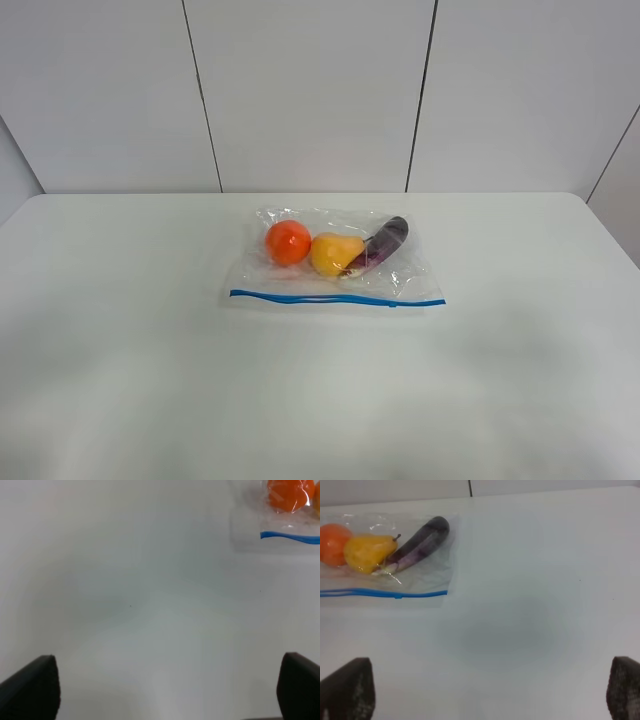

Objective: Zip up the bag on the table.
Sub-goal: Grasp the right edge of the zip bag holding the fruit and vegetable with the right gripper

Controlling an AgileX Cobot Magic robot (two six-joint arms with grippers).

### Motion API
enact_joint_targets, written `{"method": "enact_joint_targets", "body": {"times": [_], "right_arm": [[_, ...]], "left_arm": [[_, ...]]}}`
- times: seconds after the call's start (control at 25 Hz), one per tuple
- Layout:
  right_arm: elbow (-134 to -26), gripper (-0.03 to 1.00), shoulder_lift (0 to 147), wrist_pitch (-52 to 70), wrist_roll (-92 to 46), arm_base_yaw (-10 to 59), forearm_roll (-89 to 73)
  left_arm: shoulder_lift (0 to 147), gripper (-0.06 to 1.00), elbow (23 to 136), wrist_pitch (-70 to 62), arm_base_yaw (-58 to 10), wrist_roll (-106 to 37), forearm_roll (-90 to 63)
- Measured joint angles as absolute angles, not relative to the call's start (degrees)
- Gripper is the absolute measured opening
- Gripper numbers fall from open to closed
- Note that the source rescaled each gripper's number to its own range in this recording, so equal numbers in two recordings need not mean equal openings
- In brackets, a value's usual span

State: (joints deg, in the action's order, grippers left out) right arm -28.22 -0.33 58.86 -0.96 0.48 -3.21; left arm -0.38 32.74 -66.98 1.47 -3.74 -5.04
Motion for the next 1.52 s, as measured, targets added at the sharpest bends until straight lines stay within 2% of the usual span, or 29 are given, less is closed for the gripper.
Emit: {"method": "enact_joint_targets", "body": {"times": [0.48, 0.6, 1.16, 1.52], "right_arm": [[-28.3, 1.0, -0.2, 58.7, -1.0, 0.5, -3.2], [-30.7, 1.0, 3.5, 58.4, -1.0, 0.5, -3.2], [-52.7, 1.0, 46.2, 54.3, -1.4, 0.5, -4.2], [-57.5, 1.0, 73.5, 51.2, -8.6, 0.5, -14.3]], "left_arm": [[-0.4, 1.0, 32.7, -67.0, 1.5, -3.7, -5.0], [-0.4, 1.0, 32.7, -67.0, 1.5, -3.7, -5.0], [-0.4, 1.0, 32.7, -67.0, 1.5, -3.7, -5.0], [-0.4, 1.0, 32.7, -67.0, 1.5, -3.7, -5.0]]}}
